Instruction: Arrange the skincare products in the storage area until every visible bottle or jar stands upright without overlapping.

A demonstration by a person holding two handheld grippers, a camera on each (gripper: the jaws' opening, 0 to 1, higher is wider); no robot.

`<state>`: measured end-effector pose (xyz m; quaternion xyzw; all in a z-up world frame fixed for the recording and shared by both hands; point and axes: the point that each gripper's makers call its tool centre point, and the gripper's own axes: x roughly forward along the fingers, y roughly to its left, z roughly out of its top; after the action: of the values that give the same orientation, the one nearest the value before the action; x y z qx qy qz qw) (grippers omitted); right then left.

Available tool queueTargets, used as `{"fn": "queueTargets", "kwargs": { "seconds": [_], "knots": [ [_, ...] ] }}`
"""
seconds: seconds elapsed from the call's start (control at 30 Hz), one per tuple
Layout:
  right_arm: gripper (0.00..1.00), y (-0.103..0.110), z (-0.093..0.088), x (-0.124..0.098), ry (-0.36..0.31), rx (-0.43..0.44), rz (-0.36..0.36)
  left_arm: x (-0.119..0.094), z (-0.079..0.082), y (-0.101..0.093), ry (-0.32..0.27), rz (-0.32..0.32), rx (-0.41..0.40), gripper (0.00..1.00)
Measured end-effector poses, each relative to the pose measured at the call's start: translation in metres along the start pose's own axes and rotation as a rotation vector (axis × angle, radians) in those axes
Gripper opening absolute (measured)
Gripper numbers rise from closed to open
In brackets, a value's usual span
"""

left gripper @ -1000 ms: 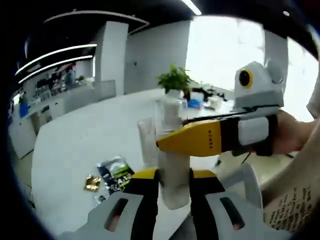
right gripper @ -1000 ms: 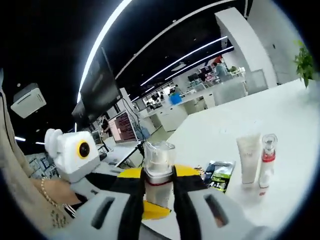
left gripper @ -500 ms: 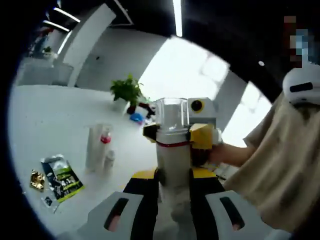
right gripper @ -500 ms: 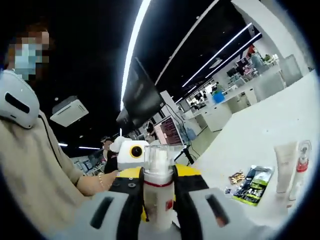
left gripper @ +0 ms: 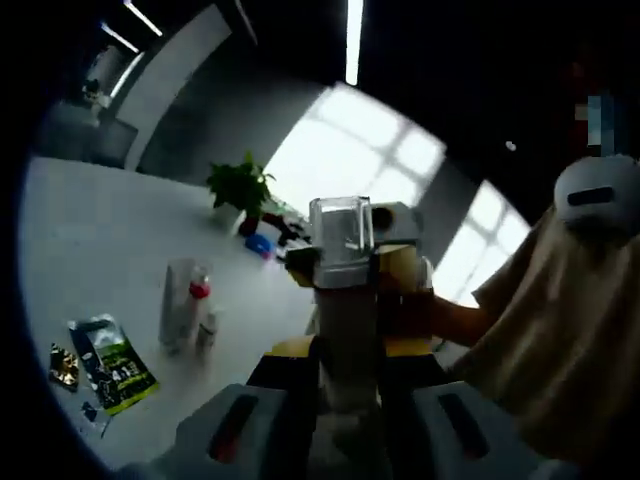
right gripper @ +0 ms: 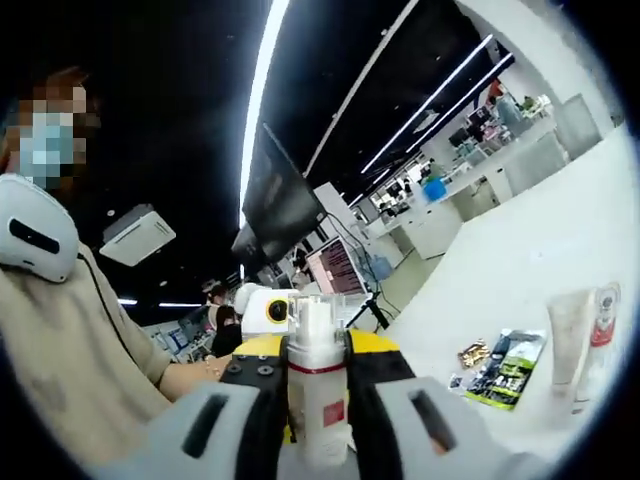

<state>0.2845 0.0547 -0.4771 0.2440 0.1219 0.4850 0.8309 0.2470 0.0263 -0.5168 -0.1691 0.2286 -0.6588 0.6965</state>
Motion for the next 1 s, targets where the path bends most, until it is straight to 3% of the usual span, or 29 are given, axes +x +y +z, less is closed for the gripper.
{"fn": "queueTargets", "kwargs": {
  "seconds": [0.17, 0.27, 0.37, 0.57, 0.73, 0.87, 1.0],
  "knots": [
    [0.21, -0.026, 0.0, -0.003, -0.011, -0.059, -0.202, 0.0, -0.001, 0.025, 0.014, 0.213, 0.043, 0.17],
    [0.21, -0.033, -0.004, 0.0, -0.014, -0.072, -0.284, 0.003, -0.005, 0.034, 0.054, 0.327, 0.127, 0.19],
    [0.21, -0.036, -0.008, 0.002, 0.001, -0.104, -0.335, 0.004, -0.01, 0.042, 0.093, 0.439, 0.198, 0.21],
    [0.21, -0.041, -0.011, 0.004, 0.016, -0.141, -0.416, 0.0, -0.012, 0.052, 0.098, 0.616, 0.244, 0.22],
    [0.21, -0.043, -0.019, 0.005, 0.033, -0.147, -0.45, -0.004, -0.02, 0.063, 0.201, 0.698, 0.326, 0.21],
    [0.21, -0.042, -0.018, 0.003, 0.04, -0.176, -0.453, -0.004, -0.019, 0.06, 0.174, 0.655, 0.258, 0.2],
    [0.21, -0.042, -0.015, 0.001, 0.036, -0.177, -0.427, -0.004, -0.017, 0.059, 0.163, 0.632, 0.259, 0.2]
  ]
}}
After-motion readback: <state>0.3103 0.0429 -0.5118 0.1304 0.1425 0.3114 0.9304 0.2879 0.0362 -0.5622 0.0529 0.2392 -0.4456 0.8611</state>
